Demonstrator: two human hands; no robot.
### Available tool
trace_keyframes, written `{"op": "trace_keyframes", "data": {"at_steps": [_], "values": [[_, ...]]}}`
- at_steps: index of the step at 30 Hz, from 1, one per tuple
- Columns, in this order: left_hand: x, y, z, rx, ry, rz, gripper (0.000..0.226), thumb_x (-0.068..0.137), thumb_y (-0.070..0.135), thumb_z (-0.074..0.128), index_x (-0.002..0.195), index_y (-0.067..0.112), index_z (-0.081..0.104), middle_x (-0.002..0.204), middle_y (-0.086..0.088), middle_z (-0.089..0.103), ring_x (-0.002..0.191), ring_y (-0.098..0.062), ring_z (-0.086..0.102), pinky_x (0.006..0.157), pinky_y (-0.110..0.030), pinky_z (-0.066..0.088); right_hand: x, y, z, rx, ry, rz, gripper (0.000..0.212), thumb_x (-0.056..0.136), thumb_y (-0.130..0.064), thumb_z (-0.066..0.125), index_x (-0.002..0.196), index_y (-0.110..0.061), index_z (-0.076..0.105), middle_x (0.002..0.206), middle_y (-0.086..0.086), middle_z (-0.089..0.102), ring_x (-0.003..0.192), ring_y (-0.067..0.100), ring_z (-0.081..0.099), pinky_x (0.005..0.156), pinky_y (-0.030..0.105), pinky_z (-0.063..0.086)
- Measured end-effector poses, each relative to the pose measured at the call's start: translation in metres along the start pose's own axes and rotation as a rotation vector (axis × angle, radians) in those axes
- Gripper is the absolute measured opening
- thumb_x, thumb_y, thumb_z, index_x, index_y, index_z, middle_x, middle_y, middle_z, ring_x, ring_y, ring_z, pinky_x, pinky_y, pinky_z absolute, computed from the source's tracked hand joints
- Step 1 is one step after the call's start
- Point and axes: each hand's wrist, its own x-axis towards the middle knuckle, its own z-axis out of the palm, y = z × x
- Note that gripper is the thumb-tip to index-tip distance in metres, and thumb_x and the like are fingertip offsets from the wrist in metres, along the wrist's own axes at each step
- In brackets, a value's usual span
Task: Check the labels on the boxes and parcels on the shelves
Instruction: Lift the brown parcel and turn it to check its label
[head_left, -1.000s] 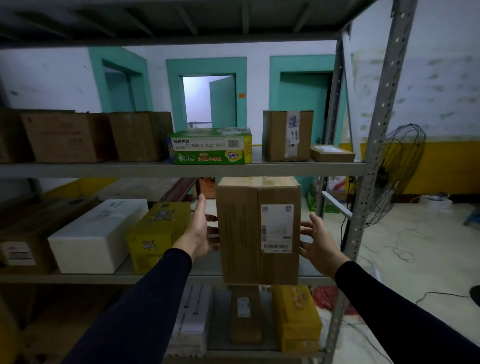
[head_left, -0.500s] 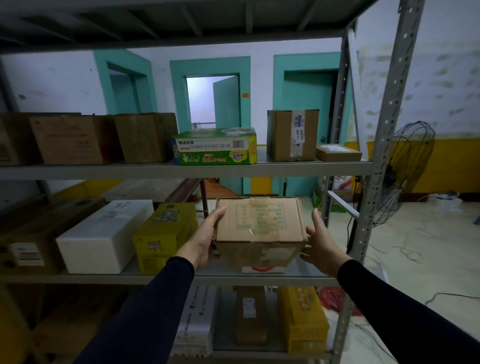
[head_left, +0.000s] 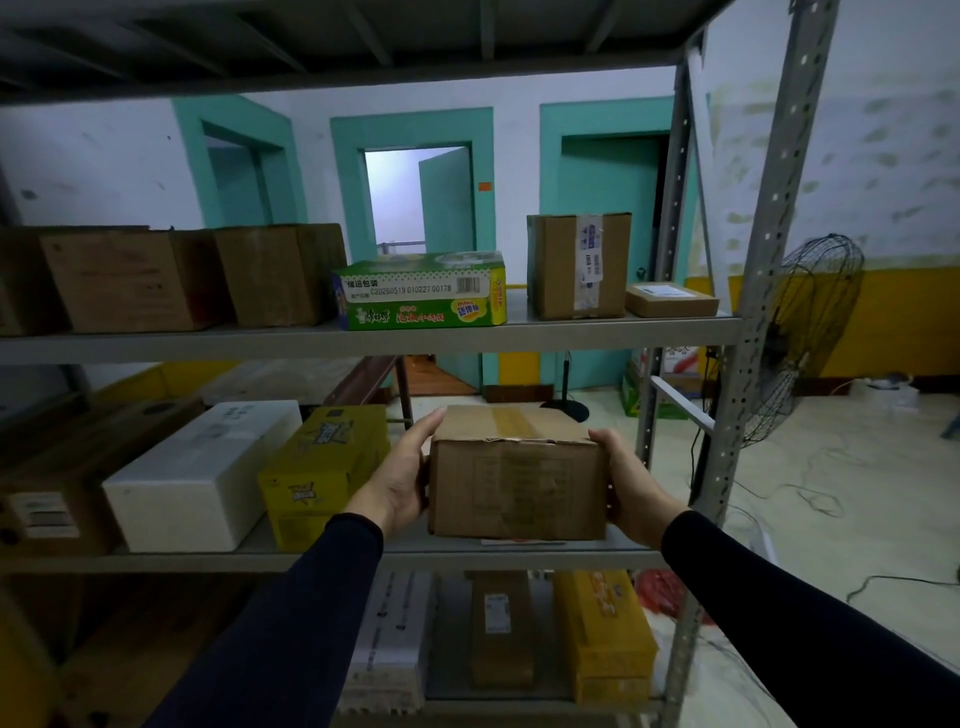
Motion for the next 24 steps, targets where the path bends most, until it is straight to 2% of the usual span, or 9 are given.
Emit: {"op": "trace_keyframes", "data": {"at_steps": [2, 5, 7, 10, 12, 15, 18, 20, 24], "values": [[0.002, -0.003, 0.001, 0.003, 0.017, 0.0, 0.044, 0.091, 0.051, 0.061, 0.12, 0.02, 0.07, 0.104, -0.014, 0.073, 0.103, -0.033, 0.066, 0.099, -0.051, 0.047, 0.001, 0.0, -0.001, -0.002, -0.007, -0.003, 0.047, 0.102, -0.055, 0.034, 0.096, -0.02, 0.064, 0.095, 0.009, 0.063, 0.093, 0.024, 0.057, 0.087, 0.039, 0.043], [0.001, -0.005, 0.002, 0.028, 0.048, -0.015, 0.046, 0.089, 0.049, 0.063, 0.123, 0.017, 0.067, 0.106, -0.019, 0.069, 0.103, -0.035, 0.064, 0.097, -0.053, 0.048, 0.003, 0.002, -0.003, 0.007, -0.006, 0.004, 0.045, 0.102, -0.055, 0.035, 0.097, -0.02, 0.063, 0.097, 0.01, 0.063, 0.096, 0.024, 0.057, 0.092, 0.041, 0.043], [0.001, -0.004, 0.003, 0.03, 0.067, -0.027, 0.045, 0.088, 0.042, 0.063, 0.121, 0.011, 0.065, 0.101, -0.018, 0.066, 0.095, -0.033, 0.064, 0.088, -0.047, 0.051, 0.006, 0.003, -0.004, 0.019, -0.007, 0.017, 0.043, 0.101, -0.052, 0.038, 0.103, -0.016, 0.061, 0.098, 0.009, 0.06, 0.096, 0.024, 0.055, 0.091, 0.041, 0.043], [-0.001, -0.003, 0.003, 0.01, 0.065, -0.022, 0.025, 0.088, 0.011, 0.049, 0.108, 0.008, 0.063, 0.095, -0.015, 0.062, 0.083, -0.028, 0.059, 0.068, -0.035, 0.048, 0.009, 0.004, -0.005, 0.045, -0.006, 0.022, 0.03, 0.098, -0.036, 0.047, 0.116, -0.013, 0.054, 0.101, 0.009, 0.054, 0.095, 0.023, 0.05, 0.086, 0.036, 0.042], [0.0, -0.005, 0.001, 0.065, 0.07, 0.0, 0.047, 0.08, -0.005, 0.04, 0.119, 0.013, 0.059, 0.107, -0.017, 0.06, 0.089, -0.03, 0.053, 0.064, -0.03, 0.045, 0.014, 0.005, -0.007, 0.036, -0.012, -0.006, 0.024, 0.094, -0.019, 0.046, 0.115, -0.012, 0.055, 0.102, 0.009, 0.053, 0.089, 0.021, 0.047, 0.076, 0.031, 0.039], [-0.004, -0.005, 0.003, 0.236, 0.102, 0.001, 0.072, 0.077, -0.015, 0.038, 0.137, 0.024, 0.042, 0.121, -0.016, 0.056, 0.081, -0.027, 0.047, 0.055, -0.027, 0.04, 0.015, 0.004, -0.007, -0.047, -0.036, -0.041, 0.04, 0.092, -0.001, 0.038, 0.124, -0.015, 0.057, 0.097, 0.009, 0.055, 0.077, 0.019, 0.047, 0.067, 0.027, 0.038], [-0.008, -0.003, 0.003, 0.322, 0.11, 0.006, 0.084, 0.077, -0.017, 0.04, 0.146, 0.028, 0.031, 0.125, -0.018, 0.054, 0.077, -0.026, 0.048, 0.05, -0.027, 0.039, 0.02, 0.008, -0.008, -0.123, -0.05, -0.06, 0.049, 0.092, 0.002, 0.038, 0.134, -0.019, 0.053, 0.106, 0.013, 0.056, 0.084, 0.024, 0.05, 0.07, 0.03, 0.042], [-0.009, -0.003, 0.002, 0.346, 0.113, 0.005, 0.087, 0.076, -0.017, 0.04, 0.151, 0.026, 0.028, 0.125, -0.017, 0.054, 0.079, -0.027, 0.05, 0.05, -0.027, 0.039, 0.021, 0.01, -0.005, -0.124, -0.043, -0.056, 0.051, 0.092, 0.002, 0.038, 0.136, -0.019, 0.053, 0.106, 0.011, 0.057, 0.086, 0.024, 0.05, 0.067, 0.029, 0.043], [-0.007, -0.004, -0.001, 0.279, 0.078, 0.001, 0.084, 0.081, -0.011, 0.045, 0.154, 0.027, 0.028, 0.126, -0.014, 0.056, 0.088, -0.026, 0.055, 0.063, -0.03, 0.046, 0.02, 0.011, -0.003, -0.059, -0.016, -0.031, 0.048, 0.094, -0.005, 0.041, 0.139, -0.02, 0.053, 0.107, 0.006, 0.059, 0.086, 0.019, 0.052, 0.059, 0.025, 0.041]]}}
